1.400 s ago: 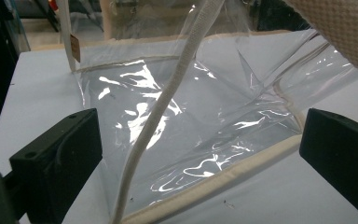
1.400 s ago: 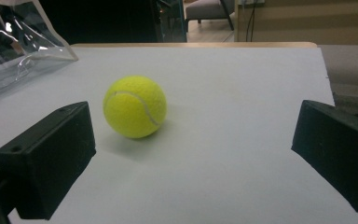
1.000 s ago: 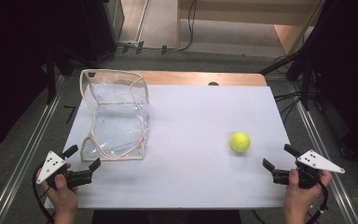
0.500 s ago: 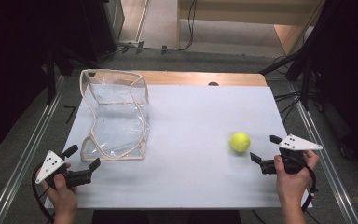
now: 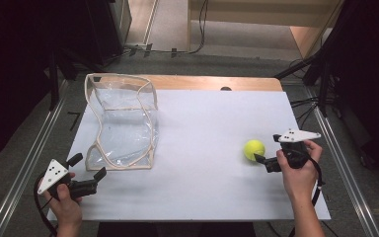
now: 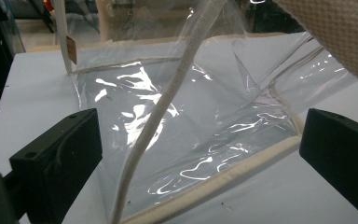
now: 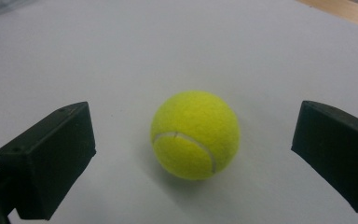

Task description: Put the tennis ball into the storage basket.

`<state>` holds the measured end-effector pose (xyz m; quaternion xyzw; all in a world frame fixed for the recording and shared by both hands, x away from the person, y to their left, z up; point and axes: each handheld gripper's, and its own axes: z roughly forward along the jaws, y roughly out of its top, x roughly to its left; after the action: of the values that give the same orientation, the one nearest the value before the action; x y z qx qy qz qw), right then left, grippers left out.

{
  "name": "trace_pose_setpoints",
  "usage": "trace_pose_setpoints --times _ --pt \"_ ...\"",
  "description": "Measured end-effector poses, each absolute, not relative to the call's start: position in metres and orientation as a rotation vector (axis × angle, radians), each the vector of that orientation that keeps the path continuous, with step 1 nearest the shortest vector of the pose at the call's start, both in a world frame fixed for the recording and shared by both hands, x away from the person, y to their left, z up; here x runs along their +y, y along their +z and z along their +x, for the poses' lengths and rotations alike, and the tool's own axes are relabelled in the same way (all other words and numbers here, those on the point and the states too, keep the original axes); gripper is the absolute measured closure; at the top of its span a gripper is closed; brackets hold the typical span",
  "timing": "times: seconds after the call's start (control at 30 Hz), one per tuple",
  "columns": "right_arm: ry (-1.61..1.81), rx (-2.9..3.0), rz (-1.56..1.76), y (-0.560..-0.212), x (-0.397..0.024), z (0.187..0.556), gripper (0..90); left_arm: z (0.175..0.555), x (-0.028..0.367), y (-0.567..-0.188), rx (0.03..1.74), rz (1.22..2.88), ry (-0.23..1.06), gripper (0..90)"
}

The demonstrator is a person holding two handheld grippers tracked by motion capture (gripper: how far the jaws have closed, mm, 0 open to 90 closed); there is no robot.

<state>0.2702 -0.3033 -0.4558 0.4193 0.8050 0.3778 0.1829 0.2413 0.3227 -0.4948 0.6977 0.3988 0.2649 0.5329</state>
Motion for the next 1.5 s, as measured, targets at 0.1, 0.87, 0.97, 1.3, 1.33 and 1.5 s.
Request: trace_pose_setpoints --times 0.1,0.87,0.97,1.3,1.33,1.5 --pt "1.059 2.292 1.174 -0.456 -0.301 0.274 0.0 0.241 0.323 -0.495 0.949 1.664 0.629 0.0" --pt "0.913 2.476 1.145 -0.456 -0.279 0.305 0.0 0.241 0.323 -0.495 0.949 1.664 0.63 0.0" --pt "0.89 2.504 1.15 -0.458 -0.278 0.308 0.0 0.241 0.323 -0.495 0.949 1.664 0.629 0.0" --pt "0.809 2.552 1.209 -0.463 -0.276 0.316 0.0 0.241 0.323 -0.495 0.948 1.664 0.629 0.0" --pt "0.801 2.559 1.211 -0.464 -0.276 0.317 0.0 0.241 0.323 -0.495 0.948 1.664 0.629 0.0" --pt "0.767 2.578 1.246 -0.466 -0.274 0.321 0.0 0.241 0.323 -0.495 0.947 1.664 0.628 0.0"
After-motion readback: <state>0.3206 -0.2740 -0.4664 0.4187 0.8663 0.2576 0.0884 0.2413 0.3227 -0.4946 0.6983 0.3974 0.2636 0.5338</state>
